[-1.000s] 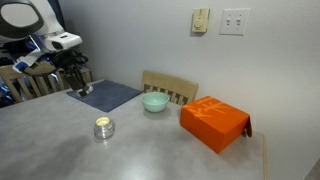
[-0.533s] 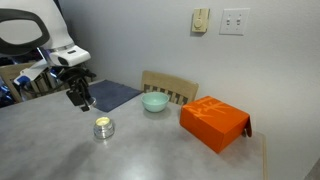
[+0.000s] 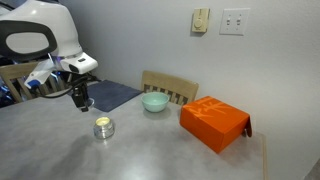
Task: Remove the silver lid from the silver tin then place the lid back on the tin
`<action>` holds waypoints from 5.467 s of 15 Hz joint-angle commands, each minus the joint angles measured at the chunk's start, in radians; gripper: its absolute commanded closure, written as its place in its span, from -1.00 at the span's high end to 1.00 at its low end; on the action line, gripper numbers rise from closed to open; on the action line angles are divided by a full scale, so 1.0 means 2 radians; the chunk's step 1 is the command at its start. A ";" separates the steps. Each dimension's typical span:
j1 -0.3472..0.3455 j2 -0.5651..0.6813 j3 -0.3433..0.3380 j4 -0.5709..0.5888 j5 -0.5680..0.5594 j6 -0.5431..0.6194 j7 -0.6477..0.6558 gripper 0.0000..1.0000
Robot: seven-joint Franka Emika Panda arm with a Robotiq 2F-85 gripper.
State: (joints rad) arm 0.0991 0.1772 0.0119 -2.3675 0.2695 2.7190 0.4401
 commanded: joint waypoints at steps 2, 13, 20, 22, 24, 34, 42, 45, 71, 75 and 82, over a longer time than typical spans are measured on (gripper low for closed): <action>-0.019 -0.001 0.001 -0.001 0.023 -0.008 -0.016 -0.12; -0.042 0.066 -0.018 0.056 0.017 -0.059 -0.011 -0.12; -0.028 0.111 -0.027 0.118 -0.016 -0.101 0.009 -0.12; -0.027 0.114 -0.030 0.128 -0.023 -0.107 0.014 -0.12; -0.028 0.116 -0.031 0.137 -0.026 -0.115 0.016 -0.12; -0.028 0.143 -0.034 0.144 -0.024 -0.129 0.025 -0.12; -0.024 0.137 -0.036 0.141 -0.028 -0.128 0.033 -0.12; -0.025 0.133 -0.037 0.138 -0.027 -0.127 0.032 -0.12; -0.027 0.174 -0.039 0.178 -0.021 -0.166 0.034 1.00; -0.017 0.175 -0.041 0.175 -0.026 -0.161 0.043 1.00; 0.038 0.114 -0.053 0.119 -0.082 -0.109 0.125 1.00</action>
State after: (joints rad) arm 0.1205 0.4871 -0.0664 -2.0431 0.1576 2.4425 0.6133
